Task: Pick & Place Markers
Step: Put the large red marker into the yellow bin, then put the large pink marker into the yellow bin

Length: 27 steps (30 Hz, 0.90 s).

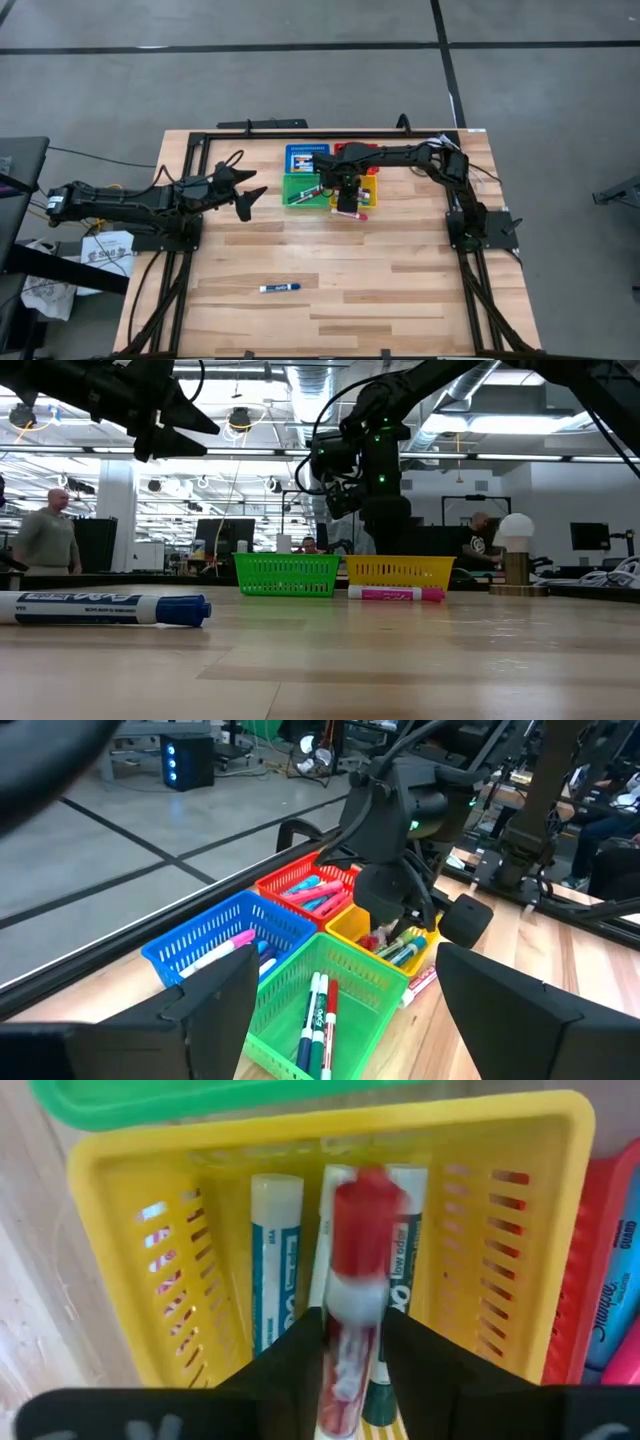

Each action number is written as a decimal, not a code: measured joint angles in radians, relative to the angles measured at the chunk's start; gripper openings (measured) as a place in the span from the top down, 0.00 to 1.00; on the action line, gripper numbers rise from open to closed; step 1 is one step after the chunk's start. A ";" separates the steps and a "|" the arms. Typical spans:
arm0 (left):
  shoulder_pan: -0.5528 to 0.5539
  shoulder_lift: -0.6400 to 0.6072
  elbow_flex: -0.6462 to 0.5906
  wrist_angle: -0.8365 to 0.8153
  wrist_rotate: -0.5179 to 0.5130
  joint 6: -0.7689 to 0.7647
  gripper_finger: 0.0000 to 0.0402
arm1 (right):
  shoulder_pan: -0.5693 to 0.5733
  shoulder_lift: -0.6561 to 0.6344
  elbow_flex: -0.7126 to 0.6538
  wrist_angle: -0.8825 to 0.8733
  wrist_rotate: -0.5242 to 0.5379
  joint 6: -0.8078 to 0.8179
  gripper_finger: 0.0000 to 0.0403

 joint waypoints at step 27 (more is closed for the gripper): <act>0.000 0.000 0.000 0.000 0.001 0.000 0.24 | 0.141 -0.041 0.245 -0.376 -0.005 0.111 0.57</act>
